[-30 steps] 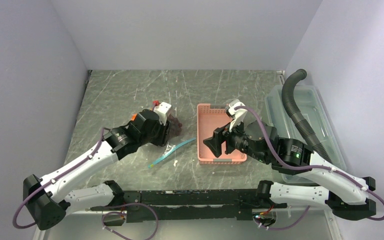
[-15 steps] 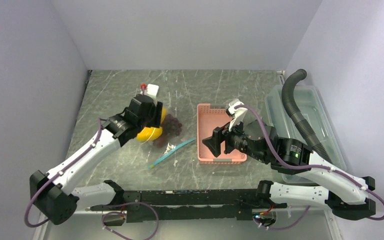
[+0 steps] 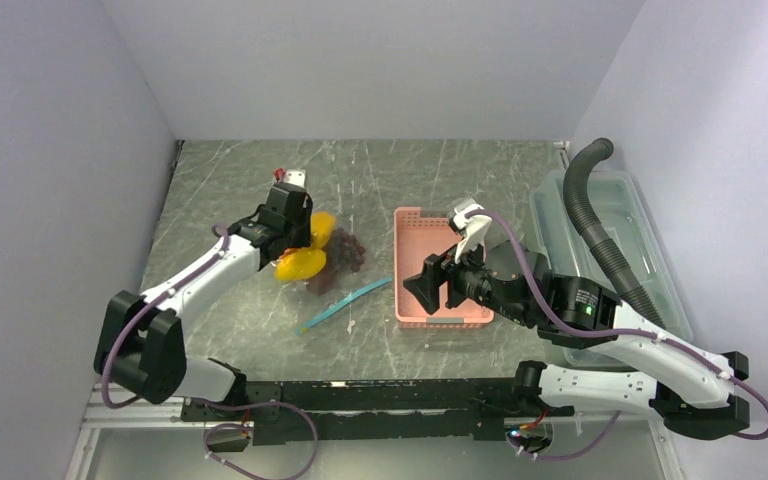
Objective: Place the food in the zip-top bag and seal the zipper
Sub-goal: Place the zipper food storage bag at the center of the board.
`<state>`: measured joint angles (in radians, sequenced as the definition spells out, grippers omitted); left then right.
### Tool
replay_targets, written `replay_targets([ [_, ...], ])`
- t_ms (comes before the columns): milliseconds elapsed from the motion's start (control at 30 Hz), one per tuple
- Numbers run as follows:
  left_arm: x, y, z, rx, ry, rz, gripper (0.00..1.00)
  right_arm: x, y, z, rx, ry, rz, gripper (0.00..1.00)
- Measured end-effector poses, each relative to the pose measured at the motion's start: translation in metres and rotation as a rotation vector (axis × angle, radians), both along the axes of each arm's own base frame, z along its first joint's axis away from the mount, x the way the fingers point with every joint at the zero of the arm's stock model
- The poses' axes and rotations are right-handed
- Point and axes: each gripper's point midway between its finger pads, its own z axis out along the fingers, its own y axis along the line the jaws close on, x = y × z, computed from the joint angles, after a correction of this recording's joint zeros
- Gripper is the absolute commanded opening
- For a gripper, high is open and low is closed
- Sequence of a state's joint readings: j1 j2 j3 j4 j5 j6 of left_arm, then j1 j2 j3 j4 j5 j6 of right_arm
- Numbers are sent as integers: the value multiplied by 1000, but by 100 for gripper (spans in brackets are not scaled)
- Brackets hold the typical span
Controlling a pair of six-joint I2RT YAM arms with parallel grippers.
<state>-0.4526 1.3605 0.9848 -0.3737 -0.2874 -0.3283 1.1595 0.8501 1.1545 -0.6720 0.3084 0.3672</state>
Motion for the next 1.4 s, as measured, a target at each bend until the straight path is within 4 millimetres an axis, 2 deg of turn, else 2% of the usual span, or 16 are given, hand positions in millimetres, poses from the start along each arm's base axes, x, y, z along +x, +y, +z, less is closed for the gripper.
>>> replay_targets([
  [167,0,6,-31,13,53,60,38,0,1,-6,-10,7,3,71],
  [400,-7,20,-57,32,85,144,36,2,3,-13,-28,14,-2,72],
  [667,-12,20,-53,24,89,139,40,3,4,-14,-26,14,-4,73],
  [800,-19,21,-37,21,85,118,43,4,4,-15,-30,15,-5,73],
  [1067,-18,20,41,-23,-52,68,53,5,4,-16,-34,15,-11,75],
  [1167,-22,19,58,-31,-81,37,58,8,5,-18,-44,14,-21,75],
  [1333,-34,14,71,-38,-82,-47,83,18,4,-26,-87,6,-67,77],
  [1400,-38,12,75,-43,-85,-78,99,24,3,-29,-108,2,-91,77],
])
